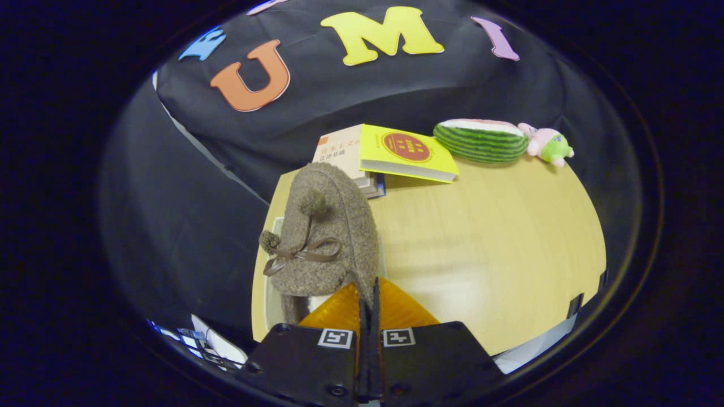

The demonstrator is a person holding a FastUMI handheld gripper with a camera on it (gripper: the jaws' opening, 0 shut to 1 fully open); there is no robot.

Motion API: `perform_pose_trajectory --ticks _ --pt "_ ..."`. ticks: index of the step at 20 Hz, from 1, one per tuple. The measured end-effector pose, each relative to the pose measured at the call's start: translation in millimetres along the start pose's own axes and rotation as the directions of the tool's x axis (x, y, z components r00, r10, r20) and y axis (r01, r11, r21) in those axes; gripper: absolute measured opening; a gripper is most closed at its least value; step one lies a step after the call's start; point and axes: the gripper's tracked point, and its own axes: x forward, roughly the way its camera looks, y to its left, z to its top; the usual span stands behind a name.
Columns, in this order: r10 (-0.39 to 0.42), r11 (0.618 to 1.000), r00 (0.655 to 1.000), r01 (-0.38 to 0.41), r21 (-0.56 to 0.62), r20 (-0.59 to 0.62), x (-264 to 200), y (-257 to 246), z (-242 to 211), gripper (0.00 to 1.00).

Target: Open the storage box then place both shoes into the box .Put the left shoe in first, then the right shoe, with the right side of both shoes facing outward in a uniform manner.

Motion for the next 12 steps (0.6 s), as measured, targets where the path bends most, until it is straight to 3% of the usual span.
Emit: perform_pose_trajectory --ticks 3,12 --pt "0.022 1.0 0.999 -0.021 -0.011 0.029 18.4 22.5 -7.2 0.06" --pt "-0.072 0.997 0.994 0.074 -0.014 0.084 59.3 22.3 -25.8 0.06"
